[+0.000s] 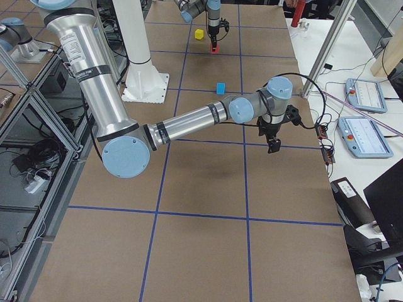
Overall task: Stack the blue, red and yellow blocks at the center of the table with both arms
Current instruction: 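Grasp the red cube with the left gripper, then carry the red cube with the left gripper above the blue cube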
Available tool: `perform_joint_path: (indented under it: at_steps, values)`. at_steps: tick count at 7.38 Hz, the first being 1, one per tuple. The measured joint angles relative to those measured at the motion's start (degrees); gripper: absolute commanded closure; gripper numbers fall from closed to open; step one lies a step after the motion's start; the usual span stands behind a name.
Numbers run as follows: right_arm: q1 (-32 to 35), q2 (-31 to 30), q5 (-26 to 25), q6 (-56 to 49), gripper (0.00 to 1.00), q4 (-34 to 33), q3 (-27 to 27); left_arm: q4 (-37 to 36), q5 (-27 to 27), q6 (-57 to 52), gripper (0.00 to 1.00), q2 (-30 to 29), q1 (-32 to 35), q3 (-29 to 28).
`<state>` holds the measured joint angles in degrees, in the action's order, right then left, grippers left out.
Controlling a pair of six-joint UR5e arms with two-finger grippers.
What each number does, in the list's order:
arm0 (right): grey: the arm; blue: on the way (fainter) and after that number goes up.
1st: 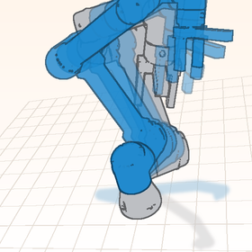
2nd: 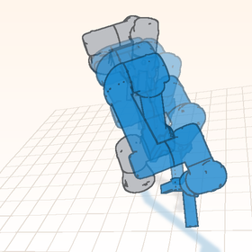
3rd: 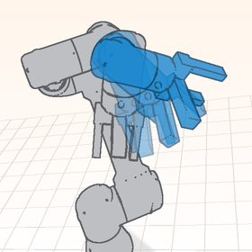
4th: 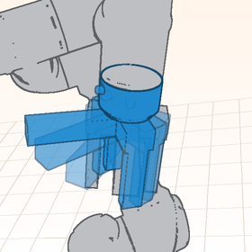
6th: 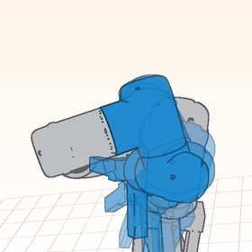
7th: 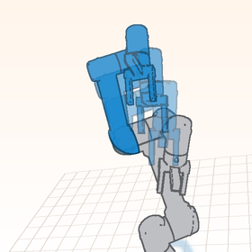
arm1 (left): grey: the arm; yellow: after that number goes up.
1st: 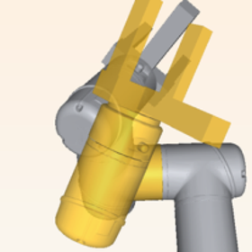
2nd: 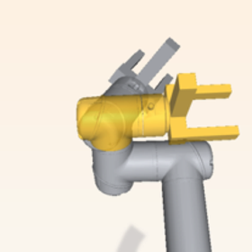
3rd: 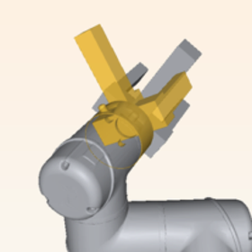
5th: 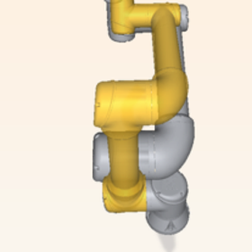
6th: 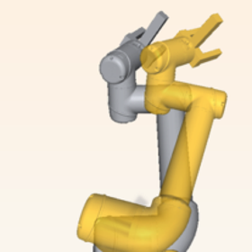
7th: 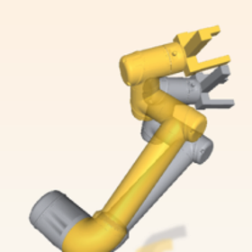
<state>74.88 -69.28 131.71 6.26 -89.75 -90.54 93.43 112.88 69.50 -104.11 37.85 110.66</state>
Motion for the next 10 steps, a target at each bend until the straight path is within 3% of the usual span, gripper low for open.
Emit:
perform_joint_path:
  at_steps: [2, 5, 8, 10]
  values:
    - [0.64, -1.33, -0.01, 0.15, 0.00, -0.12, 0.22, -10.05, -0.08, -1.36, 1.00, -14.64, -0.28, -2.98]
    - [4.32, -5.92, 0.27, -3.15, 0.00, -0.04, 0.12, -10.80, -0.09, -1.61, 1.00, -32.83, -1.72, -18.83]
    - [5.90, -7.45, 0.30, -5.69, 0.00, 0.01, 0.03, -4.80, -0.20, -2.38, 1.00, -40.74, -4.16, -30.79]
    - [6.03, -7.52, 0.25, -5.81, 0.00, 0.02, 0.02, -3.46, -0.13, -5.51, 1.00, -41.66, -4.88, -32.91]
